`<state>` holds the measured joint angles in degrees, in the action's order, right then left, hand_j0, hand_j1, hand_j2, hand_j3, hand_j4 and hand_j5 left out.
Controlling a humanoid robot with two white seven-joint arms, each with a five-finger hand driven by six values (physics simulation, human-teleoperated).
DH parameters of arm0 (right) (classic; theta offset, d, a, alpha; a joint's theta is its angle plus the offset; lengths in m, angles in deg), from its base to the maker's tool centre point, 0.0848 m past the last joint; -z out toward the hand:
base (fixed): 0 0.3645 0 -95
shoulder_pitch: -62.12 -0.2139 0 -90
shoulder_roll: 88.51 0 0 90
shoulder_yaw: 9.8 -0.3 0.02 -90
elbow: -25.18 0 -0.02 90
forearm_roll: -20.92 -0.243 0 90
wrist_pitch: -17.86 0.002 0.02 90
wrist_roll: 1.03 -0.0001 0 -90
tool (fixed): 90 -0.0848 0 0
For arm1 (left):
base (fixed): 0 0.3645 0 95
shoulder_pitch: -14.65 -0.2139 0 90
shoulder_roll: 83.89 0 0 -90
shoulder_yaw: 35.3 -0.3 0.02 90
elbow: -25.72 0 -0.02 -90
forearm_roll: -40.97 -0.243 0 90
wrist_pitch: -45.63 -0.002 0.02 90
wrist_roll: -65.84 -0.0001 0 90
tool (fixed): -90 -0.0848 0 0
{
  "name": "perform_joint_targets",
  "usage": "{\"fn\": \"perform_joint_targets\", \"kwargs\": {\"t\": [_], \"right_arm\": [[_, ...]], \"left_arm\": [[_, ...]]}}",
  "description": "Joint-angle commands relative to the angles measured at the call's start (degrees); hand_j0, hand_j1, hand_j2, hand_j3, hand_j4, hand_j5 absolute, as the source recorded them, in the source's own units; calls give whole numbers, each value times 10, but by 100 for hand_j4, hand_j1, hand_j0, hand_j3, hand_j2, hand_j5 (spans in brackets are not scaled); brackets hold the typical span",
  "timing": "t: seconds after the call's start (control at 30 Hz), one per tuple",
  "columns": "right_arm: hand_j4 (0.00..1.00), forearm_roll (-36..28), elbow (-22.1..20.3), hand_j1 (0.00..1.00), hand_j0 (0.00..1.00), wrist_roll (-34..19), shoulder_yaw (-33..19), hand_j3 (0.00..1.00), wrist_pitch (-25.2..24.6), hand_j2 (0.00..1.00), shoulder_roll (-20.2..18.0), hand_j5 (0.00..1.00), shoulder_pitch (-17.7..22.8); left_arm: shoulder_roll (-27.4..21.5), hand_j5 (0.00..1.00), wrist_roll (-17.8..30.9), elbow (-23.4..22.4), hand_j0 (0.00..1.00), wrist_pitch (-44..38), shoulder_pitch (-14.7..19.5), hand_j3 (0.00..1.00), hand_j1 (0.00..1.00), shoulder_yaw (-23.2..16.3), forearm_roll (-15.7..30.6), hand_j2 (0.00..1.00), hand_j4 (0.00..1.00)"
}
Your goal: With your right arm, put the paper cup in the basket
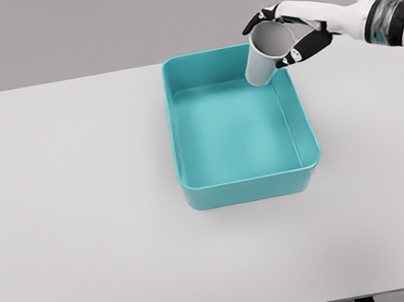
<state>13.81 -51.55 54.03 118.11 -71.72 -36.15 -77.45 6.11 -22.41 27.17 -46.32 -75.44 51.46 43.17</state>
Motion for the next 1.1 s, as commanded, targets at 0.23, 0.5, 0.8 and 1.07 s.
{"fn": "perform_joint_targets", "kwargs": {"t": [0.23,0.5,0.8,1.07], "right_arm": [[67,-1,17,67,67,-1,1,67,0,67,27,67,5],[67,0,39,67,67,-1,16,67,0,67,51,67,5],[67,10,62,67,67,-1,36,67,-1,67,69,67,5],[67,10,72,67,67,-1,46,67,-1,67,74,67,4]], "left_arm": [[0,100,0,0,100,-1,0,100,100,0,0,100,100],[0,100,0,0,100,0,0,100,100,0,0,100,100],[0,100,0,0,100,0,0,100,100,0,0,100,100],[0,100,0,0,100,0,0,100,100,0,0,100,100]]}}
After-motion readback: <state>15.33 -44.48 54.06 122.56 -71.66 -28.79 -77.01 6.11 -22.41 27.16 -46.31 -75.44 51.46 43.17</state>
